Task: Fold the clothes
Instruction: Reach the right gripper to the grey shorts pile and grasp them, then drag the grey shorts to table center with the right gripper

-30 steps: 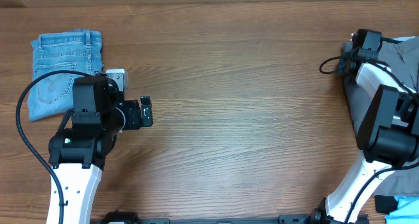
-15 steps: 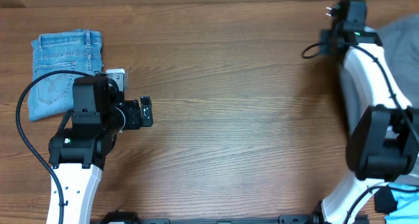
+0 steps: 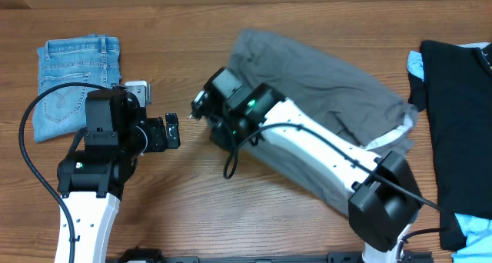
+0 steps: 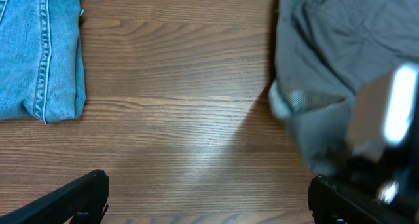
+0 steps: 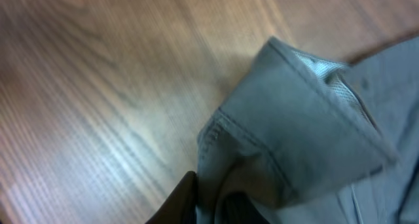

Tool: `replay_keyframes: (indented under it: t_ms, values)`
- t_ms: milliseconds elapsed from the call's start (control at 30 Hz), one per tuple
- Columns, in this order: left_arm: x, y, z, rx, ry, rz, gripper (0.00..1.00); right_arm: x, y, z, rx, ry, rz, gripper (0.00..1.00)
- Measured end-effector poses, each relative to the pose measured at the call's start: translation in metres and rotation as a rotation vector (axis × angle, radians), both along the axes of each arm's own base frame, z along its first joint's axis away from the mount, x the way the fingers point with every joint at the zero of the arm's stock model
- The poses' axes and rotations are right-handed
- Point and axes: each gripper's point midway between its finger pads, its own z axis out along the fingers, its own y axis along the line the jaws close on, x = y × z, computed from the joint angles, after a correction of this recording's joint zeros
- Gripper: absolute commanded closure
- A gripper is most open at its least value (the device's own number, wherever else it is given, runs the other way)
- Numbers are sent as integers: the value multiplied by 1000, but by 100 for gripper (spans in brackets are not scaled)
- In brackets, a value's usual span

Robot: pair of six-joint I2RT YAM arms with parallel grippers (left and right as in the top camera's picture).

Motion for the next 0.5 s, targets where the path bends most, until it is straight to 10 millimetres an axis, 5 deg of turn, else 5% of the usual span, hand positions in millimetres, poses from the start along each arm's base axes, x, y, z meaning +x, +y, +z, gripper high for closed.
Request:
replay_keyframes:
  t_ms: [133, 200, 267, 367, 500]
  values:
    - [0, 0, 0, 0, -1, 0, 0, 9, -17, 5, -64, -45, -103, 64]
    - [1, 0, 1, 0, -8, 0, 0, 31, -34, 35, -6, -100, -220, 6]
    - [5, 0, 4, -1, -26, 0, 0, 47, -60, 85, 89, -173, -322, 9]
    - [13, -5, 12, -22, -72, -17, 0, 45, -105, 158, 197, -274, -429, 0]
    - [27, -26, 27, -79, -152, -93, 0, 57, -170, 176, 226, -252, -707, 0]
